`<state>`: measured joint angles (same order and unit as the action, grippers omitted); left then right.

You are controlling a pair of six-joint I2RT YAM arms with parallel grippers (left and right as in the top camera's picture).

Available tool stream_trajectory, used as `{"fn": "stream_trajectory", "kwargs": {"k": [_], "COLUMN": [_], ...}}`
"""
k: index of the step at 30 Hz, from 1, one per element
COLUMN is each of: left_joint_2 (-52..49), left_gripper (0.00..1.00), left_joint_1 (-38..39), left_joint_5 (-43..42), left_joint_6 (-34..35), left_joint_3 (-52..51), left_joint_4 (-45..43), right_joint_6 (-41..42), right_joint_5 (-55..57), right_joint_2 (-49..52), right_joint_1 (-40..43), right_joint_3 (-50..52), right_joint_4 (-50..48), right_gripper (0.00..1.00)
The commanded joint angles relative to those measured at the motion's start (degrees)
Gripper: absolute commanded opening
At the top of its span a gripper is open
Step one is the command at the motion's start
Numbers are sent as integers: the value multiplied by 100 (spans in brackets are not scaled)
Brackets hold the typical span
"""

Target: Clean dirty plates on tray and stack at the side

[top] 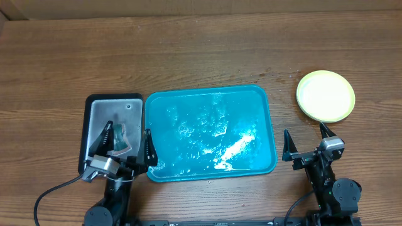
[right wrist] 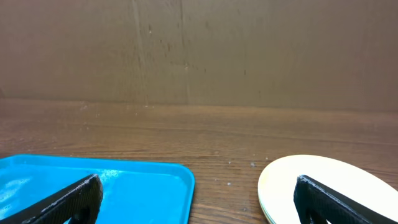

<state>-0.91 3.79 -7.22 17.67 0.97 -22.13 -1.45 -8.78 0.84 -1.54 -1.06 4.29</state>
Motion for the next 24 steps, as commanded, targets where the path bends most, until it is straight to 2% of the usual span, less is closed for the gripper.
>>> {"fn": "stream_trajectory", "kwargs": {"k": [1, 4, 7, 17, 21, 24], "left_joint_2": [70, 70, 70, 72, 72, 72], "left_gripper": [100, 99, 100, 100, 100, 100], "left_joint_1": [103, 304, 321, 129, 131, 131], "left_joint_5": [238, 632, 605, 409, 313, 315], "left_joint_6": [26, 11, 15, 13, -424, -503], "left_joint_3": [-70, -70, -70, -70, -70, -70], "left_joint_4": [-66, 114, 518, 2568, 2640, 2640], "right_joint_6": [46, 46, 46, 44, 44, 44], "right_joint_5": [-28, -28, -28, -28, -28, -28], "right_joint_2": [-68, -68, -68, -68, -68, -68], "right_joint_1": [-33, -33, -33, -33, -33, -33], "right_joint_3": [61, 61, 61, 61, 61, 61], "right_joint_4": [-31, -31, -31, -31, -31, -31], "right_gripper": [100, 100, 100, 99, 100, 100]}}
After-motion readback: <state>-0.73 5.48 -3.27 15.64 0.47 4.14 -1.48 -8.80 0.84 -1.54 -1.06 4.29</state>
